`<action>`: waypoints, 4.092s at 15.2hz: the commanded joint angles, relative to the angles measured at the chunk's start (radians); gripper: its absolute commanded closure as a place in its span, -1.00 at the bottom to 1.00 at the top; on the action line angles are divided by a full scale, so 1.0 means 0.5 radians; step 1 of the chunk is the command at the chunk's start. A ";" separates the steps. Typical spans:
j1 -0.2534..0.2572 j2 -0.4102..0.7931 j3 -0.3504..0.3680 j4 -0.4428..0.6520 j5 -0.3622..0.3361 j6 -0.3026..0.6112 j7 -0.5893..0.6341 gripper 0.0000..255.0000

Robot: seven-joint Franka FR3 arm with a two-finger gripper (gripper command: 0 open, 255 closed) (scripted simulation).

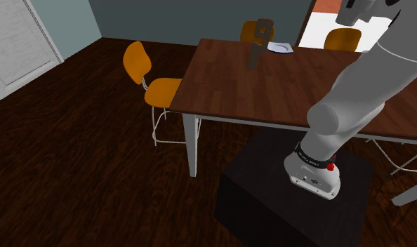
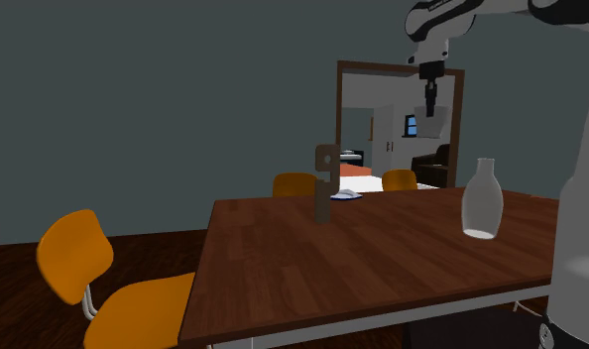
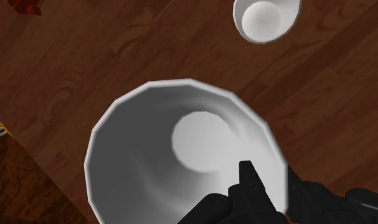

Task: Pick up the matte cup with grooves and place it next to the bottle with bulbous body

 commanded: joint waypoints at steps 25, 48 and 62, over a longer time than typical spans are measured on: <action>-0.034 -0.114 -0.021 -0.770 -0.102 0.680 0.095 1.00; -0.050 0.074 -0.103 -1.245 -0.022 1.307 0.078 1.00; -0.063 0.285 -0.125 -1.400 0.145 1.626 -0.019 1.00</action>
